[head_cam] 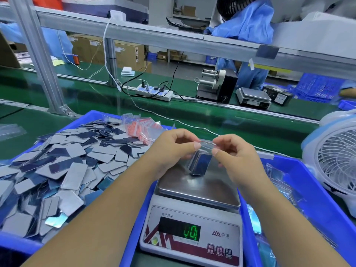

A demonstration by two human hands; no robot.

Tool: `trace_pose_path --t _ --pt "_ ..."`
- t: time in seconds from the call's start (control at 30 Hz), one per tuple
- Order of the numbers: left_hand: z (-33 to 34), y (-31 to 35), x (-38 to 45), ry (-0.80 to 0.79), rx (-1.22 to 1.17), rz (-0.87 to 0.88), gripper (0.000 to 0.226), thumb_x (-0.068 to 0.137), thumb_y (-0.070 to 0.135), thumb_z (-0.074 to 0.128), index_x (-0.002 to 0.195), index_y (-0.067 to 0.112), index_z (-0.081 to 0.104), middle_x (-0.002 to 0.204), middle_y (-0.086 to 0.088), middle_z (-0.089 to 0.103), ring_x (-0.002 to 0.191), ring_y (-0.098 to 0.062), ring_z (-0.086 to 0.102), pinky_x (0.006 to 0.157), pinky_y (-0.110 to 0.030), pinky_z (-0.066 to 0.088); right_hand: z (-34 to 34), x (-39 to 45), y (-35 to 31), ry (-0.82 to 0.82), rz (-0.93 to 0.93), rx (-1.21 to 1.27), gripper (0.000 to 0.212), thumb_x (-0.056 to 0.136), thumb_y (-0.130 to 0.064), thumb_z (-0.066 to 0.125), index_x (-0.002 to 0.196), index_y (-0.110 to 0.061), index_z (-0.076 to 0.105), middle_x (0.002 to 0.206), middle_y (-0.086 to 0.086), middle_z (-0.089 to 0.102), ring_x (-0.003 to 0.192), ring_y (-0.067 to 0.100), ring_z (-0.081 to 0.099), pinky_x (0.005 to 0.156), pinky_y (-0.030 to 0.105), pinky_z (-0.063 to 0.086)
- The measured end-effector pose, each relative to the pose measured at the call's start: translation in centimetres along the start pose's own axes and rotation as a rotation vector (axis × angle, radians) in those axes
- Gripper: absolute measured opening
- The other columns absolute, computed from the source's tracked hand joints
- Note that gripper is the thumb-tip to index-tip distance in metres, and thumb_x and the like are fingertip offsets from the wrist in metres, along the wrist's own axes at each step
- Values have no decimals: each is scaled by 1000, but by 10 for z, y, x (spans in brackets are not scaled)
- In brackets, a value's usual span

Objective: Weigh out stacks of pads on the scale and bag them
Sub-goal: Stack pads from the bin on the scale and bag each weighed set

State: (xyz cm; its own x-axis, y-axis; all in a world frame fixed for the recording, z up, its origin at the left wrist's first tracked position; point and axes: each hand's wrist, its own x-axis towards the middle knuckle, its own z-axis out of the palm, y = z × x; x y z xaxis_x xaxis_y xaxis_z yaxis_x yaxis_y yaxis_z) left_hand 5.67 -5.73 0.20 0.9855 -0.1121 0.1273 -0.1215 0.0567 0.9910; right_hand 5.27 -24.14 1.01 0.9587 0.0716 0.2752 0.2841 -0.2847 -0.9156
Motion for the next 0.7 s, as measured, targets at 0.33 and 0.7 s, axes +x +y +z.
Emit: trace_pose_path --t 0.33,0.7 --pt "-10 -1 5 -45 -121 -138 28 87 -1 71 66 18 74 77 -3 69 78 -17 68 75 -26 58 -2 2 2 16 -51 76 30 84 -3 71 77 -29 59 73 -3 64 66 12 55 65 33 48" --pt "-10 0 5 -60 -153 -184 12 89 1 69 81 10 69 75 -2 69 75 -14 68 80 -29 59 -1 2 6 -11 -11 110 23 85 -1 70 82 -21 60 66 -11 61 65 11 54 67 32 47"
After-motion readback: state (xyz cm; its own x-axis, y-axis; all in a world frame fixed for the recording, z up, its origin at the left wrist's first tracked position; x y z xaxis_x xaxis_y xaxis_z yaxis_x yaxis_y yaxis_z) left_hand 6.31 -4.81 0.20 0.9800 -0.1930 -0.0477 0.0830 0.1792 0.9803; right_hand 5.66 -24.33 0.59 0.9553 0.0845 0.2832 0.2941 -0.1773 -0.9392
